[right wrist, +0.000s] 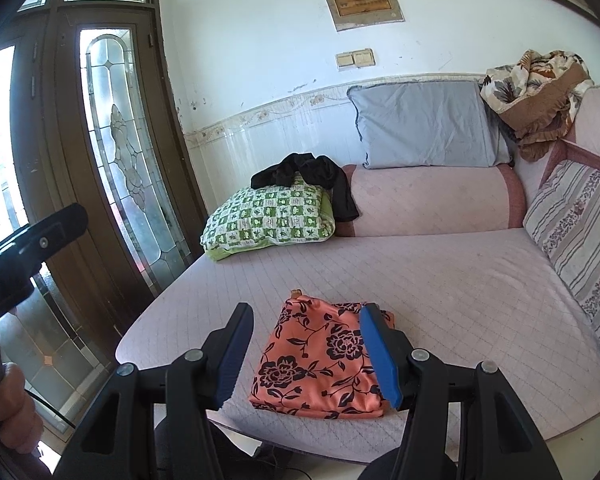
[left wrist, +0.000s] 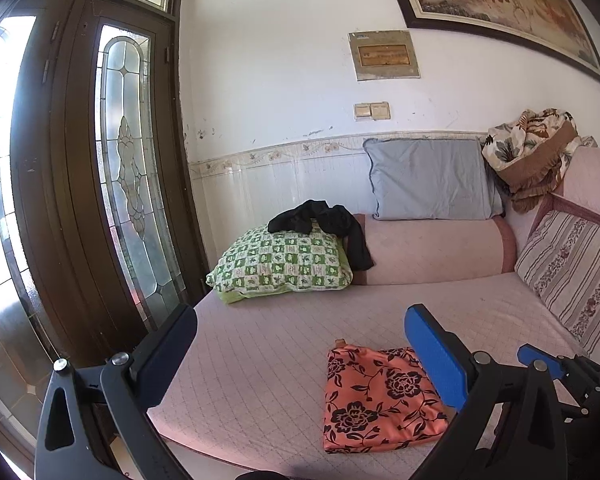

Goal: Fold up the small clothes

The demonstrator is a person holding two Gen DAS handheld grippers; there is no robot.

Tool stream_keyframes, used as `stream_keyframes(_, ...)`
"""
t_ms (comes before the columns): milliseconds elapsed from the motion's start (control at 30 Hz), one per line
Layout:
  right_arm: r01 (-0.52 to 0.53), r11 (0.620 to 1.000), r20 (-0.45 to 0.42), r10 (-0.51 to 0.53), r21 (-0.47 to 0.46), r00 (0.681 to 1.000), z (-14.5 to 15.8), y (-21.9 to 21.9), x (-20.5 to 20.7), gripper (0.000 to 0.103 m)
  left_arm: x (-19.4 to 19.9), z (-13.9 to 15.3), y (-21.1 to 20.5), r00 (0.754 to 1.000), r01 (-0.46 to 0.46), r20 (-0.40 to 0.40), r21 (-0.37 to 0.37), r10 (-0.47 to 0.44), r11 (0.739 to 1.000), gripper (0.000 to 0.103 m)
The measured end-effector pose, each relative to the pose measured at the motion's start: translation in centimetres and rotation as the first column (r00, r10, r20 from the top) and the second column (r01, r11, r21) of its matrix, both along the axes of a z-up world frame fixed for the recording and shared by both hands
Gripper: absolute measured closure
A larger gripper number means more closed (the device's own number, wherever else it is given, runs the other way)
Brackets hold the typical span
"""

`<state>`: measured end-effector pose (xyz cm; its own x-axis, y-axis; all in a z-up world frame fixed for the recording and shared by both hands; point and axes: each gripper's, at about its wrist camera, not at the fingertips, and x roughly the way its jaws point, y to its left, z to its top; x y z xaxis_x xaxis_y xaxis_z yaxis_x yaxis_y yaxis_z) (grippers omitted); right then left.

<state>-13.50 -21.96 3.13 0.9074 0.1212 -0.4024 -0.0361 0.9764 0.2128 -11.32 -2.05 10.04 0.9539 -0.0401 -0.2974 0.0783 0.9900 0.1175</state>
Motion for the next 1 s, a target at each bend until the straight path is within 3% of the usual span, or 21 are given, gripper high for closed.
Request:
stream_keyframes(467,0.066,0.998,0.013,-0.067,0.019,0.998,0.0,-0.3,2.8,0.043,4.3,-2.0,0.4,0.995,0.034,-0.091,-0.004,-0.034,0.999,0.000)
stream_keyframes(1000,0.069,0.997,-0.048,-0.068,0.024,0.997,-1.4,1.2,7.9,0.043,8.7,-4.2,1.2,0.983,0.014,-0.183,-0.005,-0.015,1.000,0.000)
